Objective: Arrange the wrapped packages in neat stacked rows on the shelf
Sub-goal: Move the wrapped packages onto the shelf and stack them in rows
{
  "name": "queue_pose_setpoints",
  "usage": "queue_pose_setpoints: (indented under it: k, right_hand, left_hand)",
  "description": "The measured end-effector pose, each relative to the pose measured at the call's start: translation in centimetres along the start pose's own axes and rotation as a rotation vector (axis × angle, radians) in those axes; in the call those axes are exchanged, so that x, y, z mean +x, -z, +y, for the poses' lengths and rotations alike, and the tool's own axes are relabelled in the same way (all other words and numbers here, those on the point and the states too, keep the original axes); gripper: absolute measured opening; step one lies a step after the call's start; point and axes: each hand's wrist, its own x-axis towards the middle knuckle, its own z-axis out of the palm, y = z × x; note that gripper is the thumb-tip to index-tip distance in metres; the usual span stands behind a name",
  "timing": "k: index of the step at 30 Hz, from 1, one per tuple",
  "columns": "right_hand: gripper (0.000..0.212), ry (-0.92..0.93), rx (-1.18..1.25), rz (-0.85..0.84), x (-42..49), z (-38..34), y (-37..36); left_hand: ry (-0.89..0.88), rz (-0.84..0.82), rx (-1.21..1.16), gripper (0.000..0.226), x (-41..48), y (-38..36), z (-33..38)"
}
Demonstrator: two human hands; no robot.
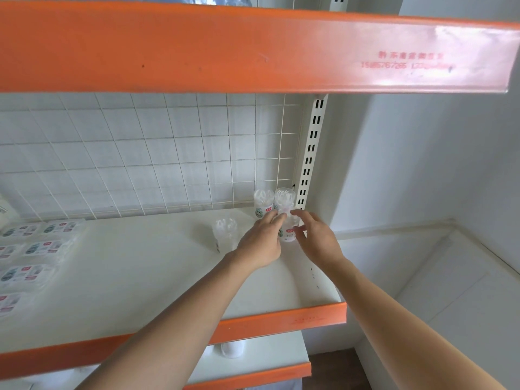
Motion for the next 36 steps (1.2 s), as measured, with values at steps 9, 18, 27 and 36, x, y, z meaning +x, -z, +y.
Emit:
queue_pose_setpoints:
  k: [9, 18, 27, 36]
  right_hand:
    - [0.037, 0.003, 0.001, -0.013, 1.1, 0.2, -0.2]
    - [0.042, -0.004, -0.022, -0.022, 1.0, 0.0, -0.4]
    - [0.049, 0.045, -0.177, 0.009, 0.3, -0.9, 0.1]
    - [0.045, 0.063, -0.269, 0.026, 0.3, -1.3, -0.4]
  left_hand:
    - [-0.006, -0.009, 0.029, 0.063, 0.6, 0.1, -0.4]
    - [0.022, -0.043, 0.025, 0.066, 0.5, 0.2, 0.0]
    - [0.057, 0.183, 0.329, 0.047, -1.3, 3.6, -0.5]
    - [0.342, 0.065, 0.140, 0.043, -3.0, 4.7, -4.4]
